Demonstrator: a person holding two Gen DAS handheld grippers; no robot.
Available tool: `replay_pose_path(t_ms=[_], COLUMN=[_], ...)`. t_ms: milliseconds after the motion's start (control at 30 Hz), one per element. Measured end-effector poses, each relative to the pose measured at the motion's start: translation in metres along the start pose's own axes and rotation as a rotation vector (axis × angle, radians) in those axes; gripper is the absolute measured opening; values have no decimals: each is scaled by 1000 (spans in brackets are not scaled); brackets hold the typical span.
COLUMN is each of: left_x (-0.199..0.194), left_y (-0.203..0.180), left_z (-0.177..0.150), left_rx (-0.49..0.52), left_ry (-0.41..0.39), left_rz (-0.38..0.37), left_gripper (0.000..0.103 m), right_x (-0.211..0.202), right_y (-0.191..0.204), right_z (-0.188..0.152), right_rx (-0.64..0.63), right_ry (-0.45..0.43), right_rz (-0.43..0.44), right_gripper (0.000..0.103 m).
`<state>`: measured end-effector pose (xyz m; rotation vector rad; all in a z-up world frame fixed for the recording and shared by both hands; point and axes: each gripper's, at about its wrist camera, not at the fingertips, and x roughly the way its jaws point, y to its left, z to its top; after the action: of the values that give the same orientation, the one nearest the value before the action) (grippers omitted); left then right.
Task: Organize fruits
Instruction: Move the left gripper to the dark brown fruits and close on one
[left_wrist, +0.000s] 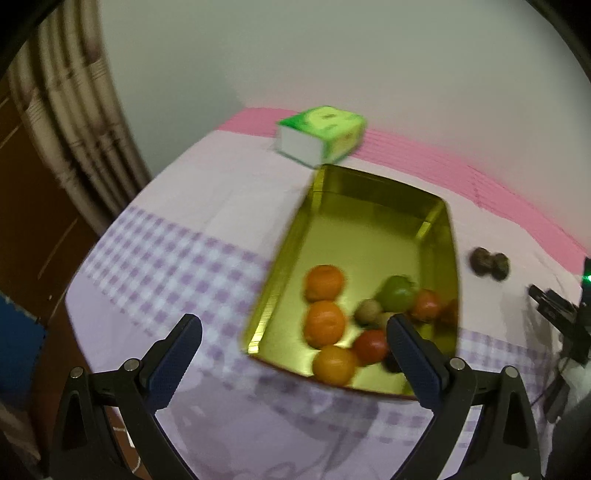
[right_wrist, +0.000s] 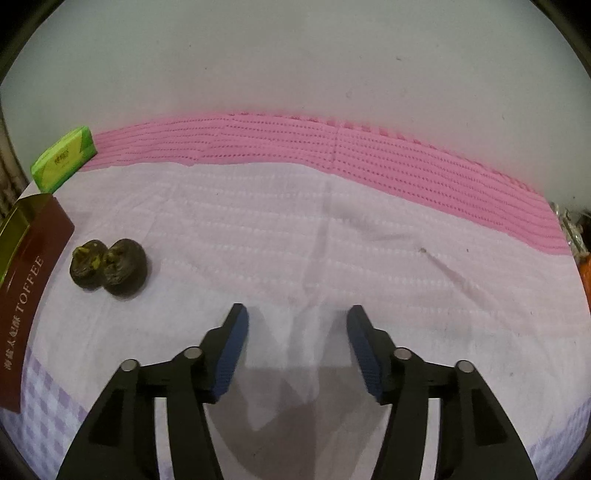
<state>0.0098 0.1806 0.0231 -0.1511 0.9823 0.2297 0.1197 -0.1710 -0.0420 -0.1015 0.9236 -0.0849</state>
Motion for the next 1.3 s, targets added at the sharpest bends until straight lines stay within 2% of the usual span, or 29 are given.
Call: replay_pose_path(t_ms=[100,233,267,533,733,900,1067,1133,1200,1300], left_x=[0,5,7,22,30,39,52,59,65,74], left_y=[-28,-65,-74,-126,-143,-163,-183,-193,-201,-207], left_z=[7,15,17,22,27,32,37,37,38,39], left_rx=[54,114,127,212,245,306,366,404,438,466], left_ry=[-1,3,8,29,34,42,59,64,78,97], left_rz=[-43,-96,-109,-174,-202,-217,-269,-281,-288,-305], left_gripper=[99,99,99,99,98,83,68,68,60,57], right_x=[2,10,11,10,11,11,11,11,11,11], right_y=[-15,-24,-24,-23,-22,-23,-23,-23,-23,-23], right_z=[-3,-4,-4,-7,-6,-6,-7,-7,-7,-7], right_rx=[11,30,15,8,8,8,8,8,8,8], right_ry=[-3,11,18,16,17,17,16,16,16,16], right_rz=[20,39,42,42,42,42,42,41,41,41], right_gripper=[77,101,103,103,103,103,103,103,103,103])
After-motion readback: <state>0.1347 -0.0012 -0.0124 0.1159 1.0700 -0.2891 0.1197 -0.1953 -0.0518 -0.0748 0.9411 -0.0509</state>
